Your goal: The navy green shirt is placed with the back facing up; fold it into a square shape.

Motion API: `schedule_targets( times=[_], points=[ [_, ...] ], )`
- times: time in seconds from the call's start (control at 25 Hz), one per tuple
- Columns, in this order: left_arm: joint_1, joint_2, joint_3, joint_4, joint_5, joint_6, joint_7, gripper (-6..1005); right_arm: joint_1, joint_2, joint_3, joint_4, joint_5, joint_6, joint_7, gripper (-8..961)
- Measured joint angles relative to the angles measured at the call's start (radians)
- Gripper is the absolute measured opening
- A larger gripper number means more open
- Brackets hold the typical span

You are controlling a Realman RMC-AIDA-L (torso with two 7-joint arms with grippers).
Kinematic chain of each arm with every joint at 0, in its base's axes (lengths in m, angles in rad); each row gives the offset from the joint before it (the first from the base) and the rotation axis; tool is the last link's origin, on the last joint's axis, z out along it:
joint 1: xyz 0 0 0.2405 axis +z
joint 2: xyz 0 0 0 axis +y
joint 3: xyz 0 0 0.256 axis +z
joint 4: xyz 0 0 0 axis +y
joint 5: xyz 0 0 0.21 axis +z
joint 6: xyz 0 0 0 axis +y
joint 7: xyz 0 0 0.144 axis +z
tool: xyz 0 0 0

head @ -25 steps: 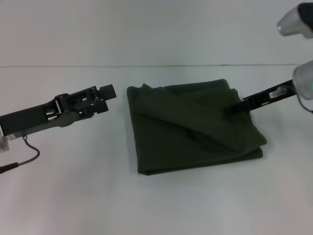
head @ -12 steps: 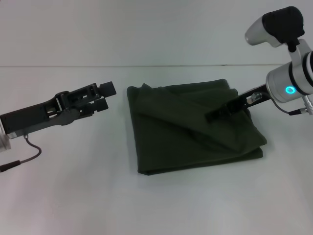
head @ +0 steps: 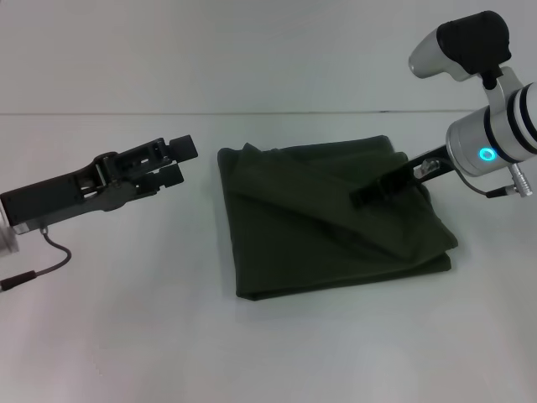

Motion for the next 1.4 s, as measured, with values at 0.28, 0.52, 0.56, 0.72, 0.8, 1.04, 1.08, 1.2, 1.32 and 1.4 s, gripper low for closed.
schedule_targets(
  times=[0.28, 0.52, 0.56, 0.72, 0.8, 1.04, 1.08, 1.2, 1.32, 1.4],
  points=[
    [-0.003, -0.006, 0.000, 0.000, 0.000, 0.000, -0.002, 964, 0.002, 0.001, -0.011, 0.002, 0.000, 0.003, 0.012, 540],
    [-0.007, -0.010, 0.000, 0.000, 0.000, 0.000, -0.002, 964, 0.002, 0.001, -0.012, 0.010, 0.000, -0.001, 0.014, 359],
    [-0.007, -0.010, 0.000, 0.000, 0.000, 0.000, -0.002, 964, 0.001, 0.000, -0.012, 0.010, 0.001, -0.003, 0.018, 359],
    [-0.007, -0.011, -0.001, 0.000, 0.000, 0.000, -0.002, 964, -0.005, -0.002, -0.006, 0.009, 0.002, -0.013, 0.025, 359],
    [-0.008, -0.012, -0.001, 0.000, 0.000, -0.002, -0.002, 964, -0.008, -0.004, -0.002, 0.007, 0.006, -0.014, 0.025, 359],
    [-0.010, -0.015, -0.008, 0.000, 0.000, -0.004, -0.002, 964, -0.008, -0.006, -0.001, 0.007, 0.041, -0.015, 0.023, 358],
    [-0.010, -0.015, -0.009, 0.000, 0.000, -0.005, -0.002, 964, -0.005, -0.005, -0.002, 0.009, 0.045, -0.017, 0.022, 358],
    [-0.010, -0.015, -0.011, 0.000, 0.000, -0.006, 0.000, 964, 0.000, -0.003, -0.004, 0.011, 0.049, -0.031, 0.022, 352],
    [-0.010, -0.015, -0.012, 0.000, 0.000, -0.007, 0.001, 964, -0.003, -0.007, 0.002, 0.003, 0.062, -0.052, 0.024, 350],
    [-0.010, -0.015, -0.012, 0.000, 0.000, -0.010, 0.002, 964, -0.009, -0.012, 0.004, 0.001, 0.075, -0.057, 0.026, 350]
  ],
)
